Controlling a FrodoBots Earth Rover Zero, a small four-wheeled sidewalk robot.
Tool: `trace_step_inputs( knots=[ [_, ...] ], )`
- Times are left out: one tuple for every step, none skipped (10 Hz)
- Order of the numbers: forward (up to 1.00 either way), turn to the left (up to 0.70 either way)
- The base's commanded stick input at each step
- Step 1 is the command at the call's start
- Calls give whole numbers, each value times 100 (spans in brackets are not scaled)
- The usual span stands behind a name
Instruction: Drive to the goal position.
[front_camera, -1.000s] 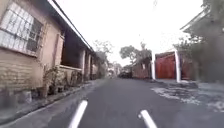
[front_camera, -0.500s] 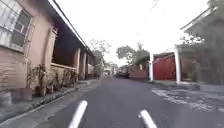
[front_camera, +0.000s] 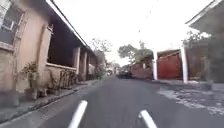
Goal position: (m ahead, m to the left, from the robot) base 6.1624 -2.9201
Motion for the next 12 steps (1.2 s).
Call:
trace_step_inputs(
  knots=[
    [85, 0],
    [85, 0],
    [85, 0],
    [85, 0],
    [85, 0],
    [85, 0],
    [85, 0],
    [85, 0],
    [85, -24],
    [85, -34],
    [85, -34],
    [85, -24]
  ],
)
